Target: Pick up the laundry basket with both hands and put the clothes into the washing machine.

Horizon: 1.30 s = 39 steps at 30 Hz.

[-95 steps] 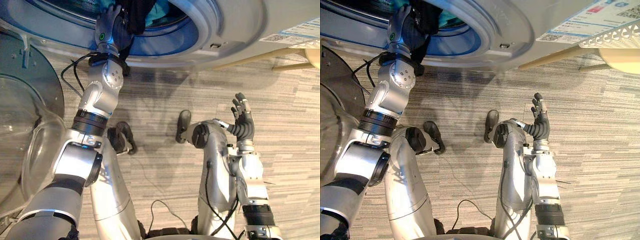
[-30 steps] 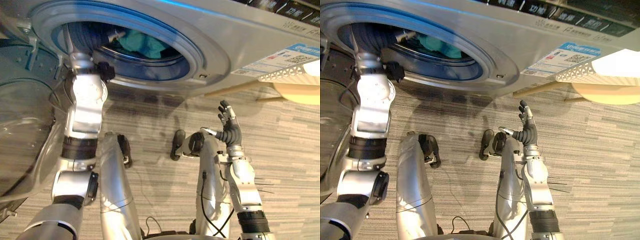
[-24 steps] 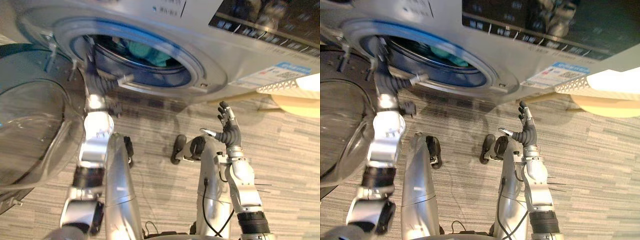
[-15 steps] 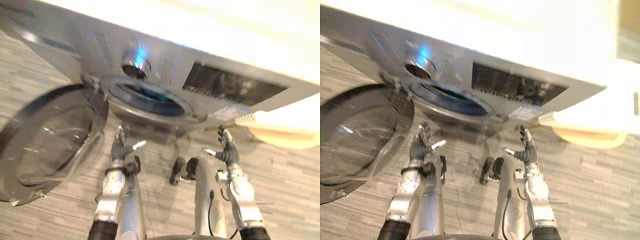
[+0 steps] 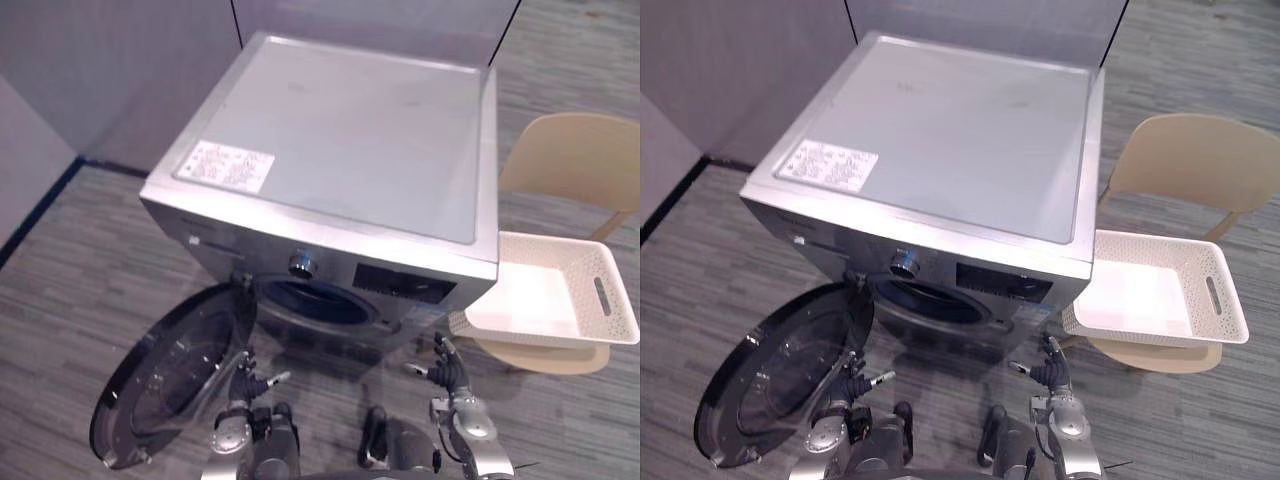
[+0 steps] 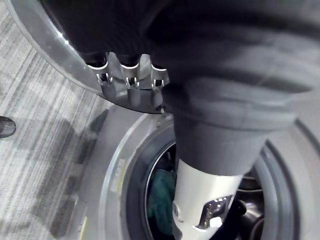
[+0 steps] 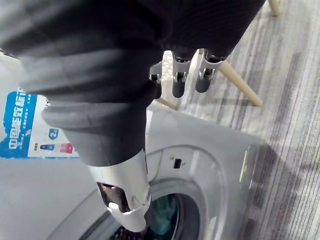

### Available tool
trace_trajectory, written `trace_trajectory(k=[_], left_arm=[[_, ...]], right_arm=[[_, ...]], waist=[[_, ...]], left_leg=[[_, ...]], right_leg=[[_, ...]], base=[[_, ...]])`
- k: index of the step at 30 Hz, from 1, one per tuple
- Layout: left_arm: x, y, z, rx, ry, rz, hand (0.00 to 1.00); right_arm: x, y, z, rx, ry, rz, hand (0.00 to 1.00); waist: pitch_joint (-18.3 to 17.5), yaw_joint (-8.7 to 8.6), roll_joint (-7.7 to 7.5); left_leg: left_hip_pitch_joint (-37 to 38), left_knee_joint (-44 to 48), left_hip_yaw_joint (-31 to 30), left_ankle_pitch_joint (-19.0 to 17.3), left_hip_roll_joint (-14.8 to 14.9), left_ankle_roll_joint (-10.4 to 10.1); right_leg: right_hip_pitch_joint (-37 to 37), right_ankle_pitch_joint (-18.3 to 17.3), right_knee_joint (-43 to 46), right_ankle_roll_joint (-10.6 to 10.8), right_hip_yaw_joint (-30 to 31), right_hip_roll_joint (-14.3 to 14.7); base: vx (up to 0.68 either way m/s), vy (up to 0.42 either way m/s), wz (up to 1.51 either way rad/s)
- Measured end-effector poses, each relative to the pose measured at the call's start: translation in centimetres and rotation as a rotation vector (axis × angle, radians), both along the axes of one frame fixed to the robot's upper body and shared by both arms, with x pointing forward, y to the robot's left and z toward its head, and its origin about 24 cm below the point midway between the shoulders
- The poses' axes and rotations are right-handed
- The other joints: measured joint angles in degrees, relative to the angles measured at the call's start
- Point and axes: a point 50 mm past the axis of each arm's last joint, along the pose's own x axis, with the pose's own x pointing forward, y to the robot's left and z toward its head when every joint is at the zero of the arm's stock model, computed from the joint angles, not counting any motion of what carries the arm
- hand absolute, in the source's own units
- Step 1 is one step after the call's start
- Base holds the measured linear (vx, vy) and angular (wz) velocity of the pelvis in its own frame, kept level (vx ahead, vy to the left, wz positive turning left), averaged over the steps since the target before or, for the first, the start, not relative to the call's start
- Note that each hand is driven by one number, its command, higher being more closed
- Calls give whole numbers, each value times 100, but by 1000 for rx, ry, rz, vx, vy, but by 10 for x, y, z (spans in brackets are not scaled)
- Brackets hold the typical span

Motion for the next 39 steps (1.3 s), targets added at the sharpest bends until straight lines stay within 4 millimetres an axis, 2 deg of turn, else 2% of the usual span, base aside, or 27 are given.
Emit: trace_trajectory(k=[2,3,4,5,6,7,8,9,10,11,12,13,14,16,17,19,22,24,25,27,29,30,33,34,36,37,39], left_arm=[[6,0,1,6,-2,-10,0],[12,-1,3,7,-20,-12,0],[17,-2,6,7,-38,-11,0],[19,-1,7,10,-45,-15,0],[20,2,9,19,-55,-11,0],[18,6,9,24,-55,10,0],[18,6,10,23,-56,16,0],[16,3,9,13,-57,33,0],[12,-6,8,-10,-52,43,0],[12,-11,9,-23,-61,39,0],[15,-15,10,-30,-69,32,0],[20,-21,13,-41,-85,14,0],[20,-25,16,-54,-101,13,0],[23,-26,19,-61,-118,11,0],[24,-26,23,-59,-137,6,0],[31,-29,33,-57,-189,-15,0],[41,-40,44,-64,-251,-72,0],[44,-41,47,-55,-266,-98,0],[49,-40,52,-30,-286,-137,0],[59,-34,64,8,-344,-152,0],[69,-28,81,43,-427,-140,0],[76,-23,94,85,-486,-141,0],[97,-3,123,205,-613,-127,0],[108,14,140,291,-677,-81,0],[116,39,157,383,-725,-16,0],[122,66,173,479,-760,59,0],[128,93,184,567,-761,124,0]], right_arm=[[-1,2,-2,-1,17,8,0],[-1,3,-3,2,22,7,0],[2,5,-2,5,14,10,0],[0,6,-3,9,21,6,0],[-8,8,-9,20,52,3,0],[-9,10,-12,26,71,4,0],[-8,9,-12,24,68,4,0],[-5,4,-11,6,69,7,0],[0,0,-8,-12,58,2,0],[5,-5,-5,-31,44,-6,0],[9,-6,-3,-36,30,-14,0],[11,-9,-1,-40,23,-28,0],[10,-9,-2,-38,27,-32,0],[8,-6,-3,-31,32,-51,0],[6,-7,-4,-34,37,-54,0],[0,-9,-6,-38,48,-59,0],[-13,-14,-12,-36,84,-84,0],[-18,-14,-17,-25,113,-102,0],[-20,-9,-21,-5,133,-108,0],[-28,-8,-27,3,165,-117,0],[-28,-11,-27,3,168,-129,0],[-30,-12,-28,2,175,-135,0],[-31,-15,-29,-4,186,-136,0],[-31,-15,-29,0,184,-124,0],[-30,-17,-28,-3,181,-117,0],[-27,-23,-26,-17,172,-108,0],[-27,-29,-24,-31,170,-99,0]], waist=[[6,-1,-14],[2,32,-6],[15,2,3],[29,-17,-48],[29,9,-194],[36,81,-284],[66,156,-290],[75,262,-187],[-37,420,16],[-36,467,135],[74,426,119],[78,411,247],[95,442,209],[166,378,117],[210,302,20],[253,283,-74],[205,199,4],[75,66,124],[-27,-17,2],[-79,-48,-65],[-88,-77,-54],[-103,-157,-30],[-231,-185,15],[-230,-193,15],[-233,-230,11],[-231,-300,9],[-223,-317,-4]], left_leg=[[-69,81,19,49,-63,70],[-92,54,33,154,-69,177],[-79,-9,40,207,-72,223],[-61,7,-30,208,-138,223],[-87,188,-87,209,-227,225],[-216,463,-125,207,-263,224],[-258,560,-153,205,-273,222],[-367,587,-164,238,-169,172],[-502,410,-176,352,15,56],[-657,312,-219,441,110,-43],[-773,320,-325,586,118,-61],[-870,152,-433,772,155,-123],[-879,-350,-510,1126,225,-285],[-863,-476,-357,1164,219,-293],[-842,-49,-300,1120,167,-252],[-738,464,-307,701,129,-170],[-356,740,-325,121,117,-95],[1,-144,-356,-3,64,-31],[53,-469,-368,219,-127,59],[120,-707,-379,328,-354,138],[249,-872,-376,392,-538,220],[335,-993,-377,442,-636,252],[410,-1189,-336,542,-754,314],[431,-1200,-303,580,-780,356],[454,-1199,-264,593,-772,374],[458,-1202,-246,593,-756,374],[458,-1207,-211,592,-725,373]], right_leg=[[-145,75,185,40,124,-58],[-139,162,87,172,288,-35],[-234,-294,1043,237,385,-163],[-209,-480,1561,297,404,-284],[-35,-757,2117,558,551,-461],[97,-961,2189,700,716,-514],[105,-1020,2108,664,713,-478],[208,-1055,1693,610,685,-275],[400,-1104,885,448,670,-7],[409,-1231,808,186,626,66],[324,-1129,795,55,504,93],[257,-1022,711,-13,365,208],[96,-900,679,-184,188,269],[40,-725,513,-350,-38,158],[50,-585,353,-350,-126,73],[56,-377,218,-285,-211,-91],[161,-34,-117,-61,-365,-270],[331,208,-557,149,-465,-216],[440,458,-927,259,-480,-278],[616,713,-1333,353,-525,-411],[782,881,-1598,441,-466,-523],[868,981,-1715,420,-428,-574],[891,1139,-1954,434,-333,-619],[946,1215,-2094,461,-283,-598],[985,1298,-2198,436,-263,-549],[1011,1348,-2283,448,-251,-517],[1011,1400,-2355,412,-218,-471]], base=[[-14,79,-14],[-79,27,10],[-77,20,28],[-95,-43,56],[-112,-91,59],[-144,-138,49],[-183,-168,14],[-221,-111,-22],[-276,-161,-30],[-266,-129,-3],[-239,-138,36],[-321,-116,50],[-296,-108,46],[-239,-82,60],[-160,-37,63],[-136,37,43],[-137,166,36],[-104,248,36],[-90,269,36],[-63,236,25],[-44,193,14],[-11,147,7],[29,100,-8],[47,30,-13],[49,5,-16],[49,-25,-15],[35,-31,-18]])
